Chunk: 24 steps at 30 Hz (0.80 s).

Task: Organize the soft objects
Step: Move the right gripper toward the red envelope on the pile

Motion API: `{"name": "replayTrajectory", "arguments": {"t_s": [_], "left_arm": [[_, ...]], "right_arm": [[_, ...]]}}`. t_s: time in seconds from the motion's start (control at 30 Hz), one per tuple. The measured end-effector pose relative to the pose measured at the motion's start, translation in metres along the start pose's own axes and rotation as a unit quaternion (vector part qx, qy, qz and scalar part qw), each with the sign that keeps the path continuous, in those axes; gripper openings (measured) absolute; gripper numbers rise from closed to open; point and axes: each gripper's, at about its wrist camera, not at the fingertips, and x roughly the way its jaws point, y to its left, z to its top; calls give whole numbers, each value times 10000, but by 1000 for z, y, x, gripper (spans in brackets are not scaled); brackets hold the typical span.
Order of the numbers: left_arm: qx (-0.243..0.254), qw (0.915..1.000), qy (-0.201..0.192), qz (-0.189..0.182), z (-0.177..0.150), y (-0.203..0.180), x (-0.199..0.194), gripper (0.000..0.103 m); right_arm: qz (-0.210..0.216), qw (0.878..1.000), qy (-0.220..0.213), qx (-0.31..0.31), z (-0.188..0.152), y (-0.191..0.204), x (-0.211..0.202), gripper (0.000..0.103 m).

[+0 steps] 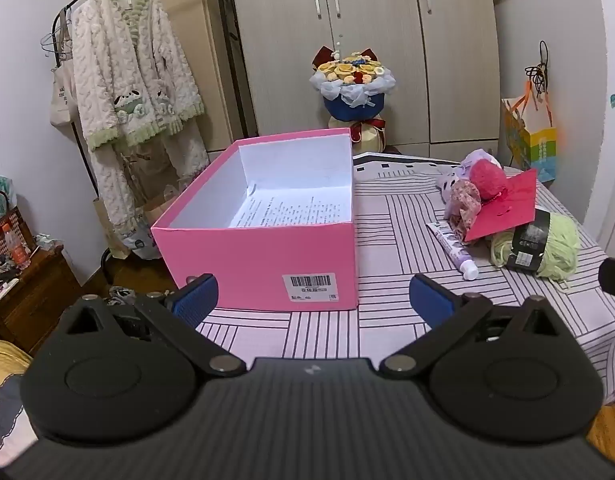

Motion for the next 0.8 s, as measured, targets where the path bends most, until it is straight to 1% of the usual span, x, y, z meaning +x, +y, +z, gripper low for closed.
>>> {"name": "replayTrajectory", "arguments": {"t_s": [0.13, 0.2, 0.33, 0.43, 0.53, 0.67, 0.73, 0.8], "left_arm": [[-23, 10000, -15, 11, -1, 0, -2, 103], [3, 10000, -94, -11, -1, -10, -2, 103], [113, 9997, -209, -49, -2, -14, -6, 103], [93, 9995, -252, -189, -4, -5, -4, 103], [51, 9993, -329, -182, -5, -4, -6, 103], [29, 9988, -463, -185, -7, -2, -9, 103], [96, 9984, -537, -139, -9, -3, -10, 103], [138, 9985, -524, -120, -9, -3, -7, 103]], "right_arm": [[-7, 10000, -6, -16, 0, 0, -1, 103], [-7, 10000, -8, -9, 0, 0, -1, 103], [-27, 10000, -18, -42, 0, 2, -3, 103], [-34, 10000, -40, -36, -1, 1, -6, 103], [-44, 10000, -64, -24, 0, -4, -7, 103], [-87, 9998, -185, -66, -4, -3, -3, 103], [-156, 9995, -247, -114, -4, -2, -9, 103], [-190, 9992, -324, -133, -5, -2, -8, 103]]}}
